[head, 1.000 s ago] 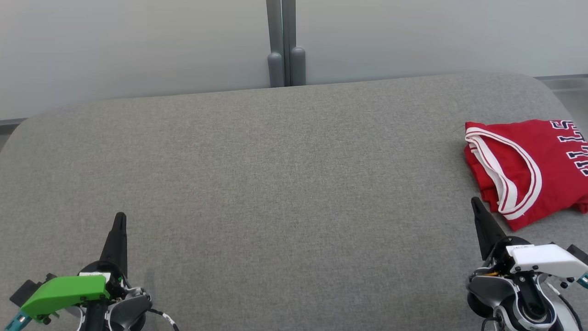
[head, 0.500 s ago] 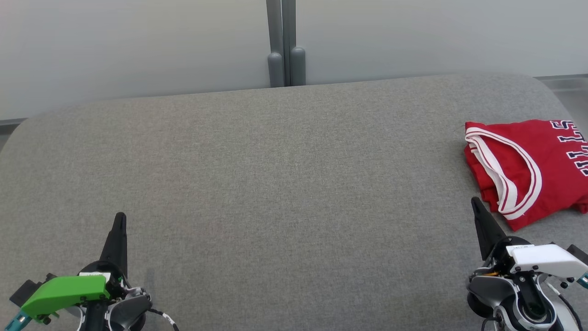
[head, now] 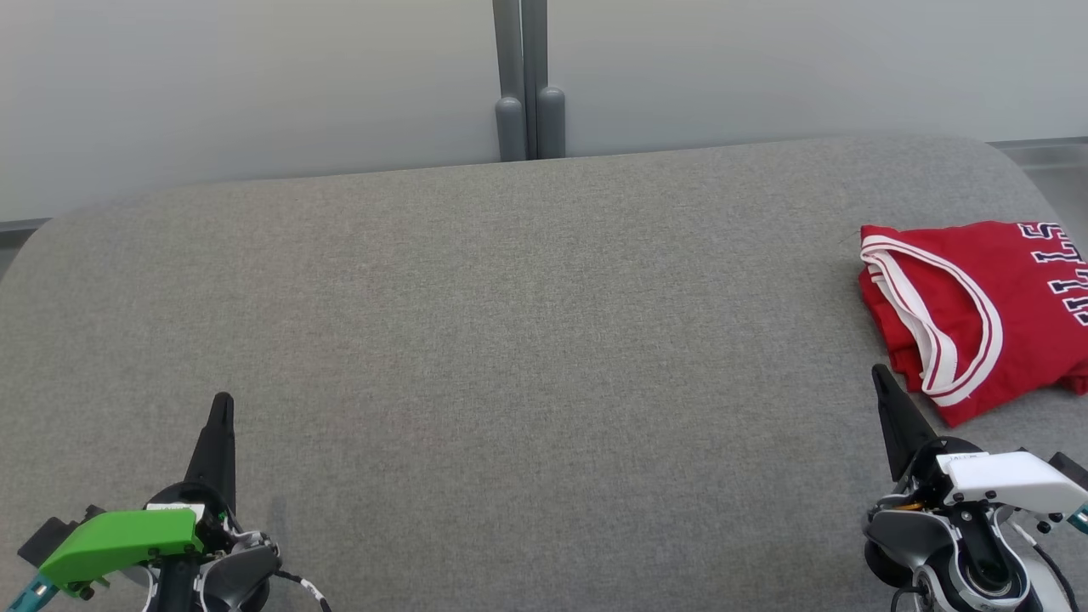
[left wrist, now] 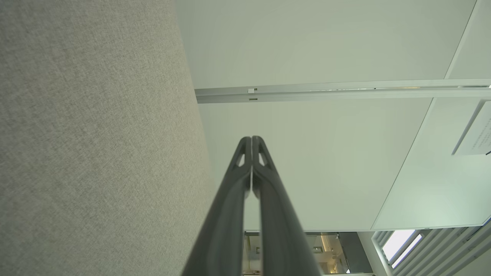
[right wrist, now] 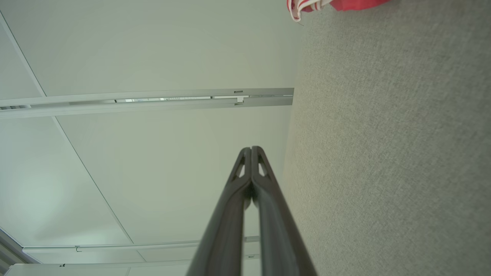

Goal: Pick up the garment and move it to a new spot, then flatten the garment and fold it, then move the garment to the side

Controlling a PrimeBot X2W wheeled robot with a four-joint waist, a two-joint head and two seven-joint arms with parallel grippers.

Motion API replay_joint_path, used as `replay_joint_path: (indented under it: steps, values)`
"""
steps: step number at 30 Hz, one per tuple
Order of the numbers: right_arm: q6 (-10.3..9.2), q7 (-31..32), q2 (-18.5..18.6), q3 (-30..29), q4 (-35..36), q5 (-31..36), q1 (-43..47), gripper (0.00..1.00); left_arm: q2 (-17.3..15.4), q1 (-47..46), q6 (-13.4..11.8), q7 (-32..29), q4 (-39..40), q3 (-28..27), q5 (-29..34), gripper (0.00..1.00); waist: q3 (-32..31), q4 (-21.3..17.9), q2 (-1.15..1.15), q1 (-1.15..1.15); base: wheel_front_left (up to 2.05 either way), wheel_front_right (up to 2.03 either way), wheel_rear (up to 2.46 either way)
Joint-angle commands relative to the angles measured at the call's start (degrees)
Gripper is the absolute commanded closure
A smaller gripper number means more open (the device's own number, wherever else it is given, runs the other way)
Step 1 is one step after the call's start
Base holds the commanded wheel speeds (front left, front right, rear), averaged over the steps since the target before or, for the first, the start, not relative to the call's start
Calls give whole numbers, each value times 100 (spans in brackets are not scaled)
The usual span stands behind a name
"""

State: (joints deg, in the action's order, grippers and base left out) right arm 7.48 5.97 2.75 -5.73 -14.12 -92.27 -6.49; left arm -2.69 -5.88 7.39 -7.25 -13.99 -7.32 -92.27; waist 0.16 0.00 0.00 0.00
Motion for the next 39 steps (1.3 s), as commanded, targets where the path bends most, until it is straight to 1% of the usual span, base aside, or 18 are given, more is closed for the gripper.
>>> replay_joint_path:
  steps: [1,39]
  values:
    - [2,7,24,-8,29,-42,41,100,-36,-57,25,-12,9,-17,-12,100,0,0,0,0,0,0,0]
    - [2,6,24,-7,29,-43,41,100,-36,-57,25,-11,10,-17,-12,100,0,0,0,0,0,0,0]
